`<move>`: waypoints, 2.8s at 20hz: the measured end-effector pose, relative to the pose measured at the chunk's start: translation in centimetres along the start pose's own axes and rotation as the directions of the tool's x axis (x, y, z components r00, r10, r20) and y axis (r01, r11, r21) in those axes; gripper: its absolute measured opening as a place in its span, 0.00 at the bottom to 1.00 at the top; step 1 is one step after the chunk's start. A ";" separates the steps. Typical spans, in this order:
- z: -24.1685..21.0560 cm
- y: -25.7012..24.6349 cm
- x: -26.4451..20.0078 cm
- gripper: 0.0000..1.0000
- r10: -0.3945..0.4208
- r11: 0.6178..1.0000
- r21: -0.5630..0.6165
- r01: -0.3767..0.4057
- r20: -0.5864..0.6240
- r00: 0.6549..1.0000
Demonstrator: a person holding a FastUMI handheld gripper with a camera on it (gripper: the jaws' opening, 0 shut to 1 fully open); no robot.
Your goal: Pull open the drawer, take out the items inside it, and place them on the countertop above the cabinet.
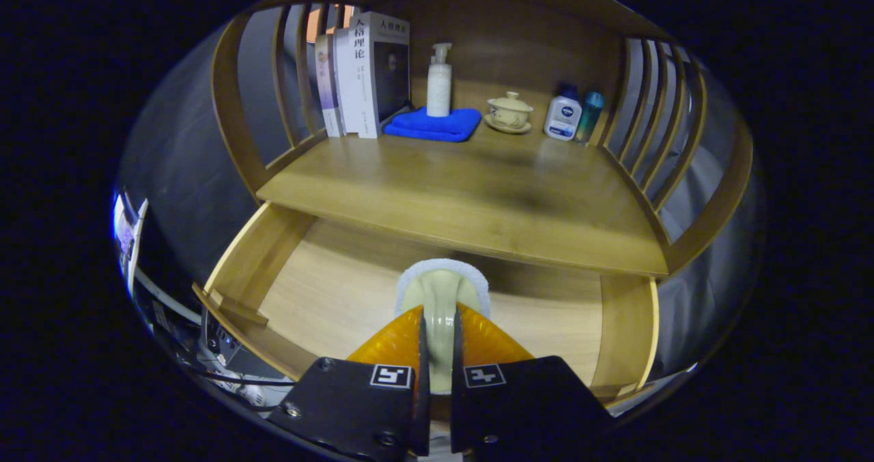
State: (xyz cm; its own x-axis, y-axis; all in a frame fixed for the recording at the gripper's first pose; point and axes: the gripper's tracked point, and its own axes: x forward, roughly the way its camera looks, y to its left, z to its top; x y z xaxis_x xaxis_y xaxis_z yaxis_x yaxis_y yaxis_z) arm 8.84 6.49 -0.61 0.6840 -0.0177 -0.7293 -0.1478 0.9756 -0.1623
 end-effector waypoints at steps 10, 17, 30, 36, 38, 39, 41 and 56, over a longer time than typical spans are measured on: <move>7.3 -1.0 -0.8 0.15 -0.054 0.999 0.000 0.054 0.117 0.992; 12.5 -2.6 1.9 0.15 -0.113 0.992 0.065 0.104 0.139 0.984; 15.8 -4.2 6.8 0.15 -0.111 0.975 0.204 0.088 0.105 0.988; 15.8 -4.2 8.0 0.19 -0.091 0.974 0.219 0.062 0.124 0.988; 15.4 -3.8 8.5 0.24 -0.059 0.971 0.237 0.029 0.119 0.991; 15.9 -4.1 8.8 0.28 -0.060 0.970 0.240 0.025 0.139 0.988; 15.7 -4.3 8.4 0.43 -0.066 0.972 0.234 0.028 0.154 0.986; 15.9 -3.4 5.4 0.76 -0.097 0.987 0.153 0.057 0.274 0.957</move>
State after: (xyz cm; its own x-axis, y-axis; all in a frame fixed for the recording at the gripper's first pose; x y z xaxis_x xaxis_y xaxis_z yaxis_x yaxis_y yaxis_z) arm 24.38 6.54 6.55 0.8645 -0.0519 -0.4999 0.0021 0.9950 -0.0997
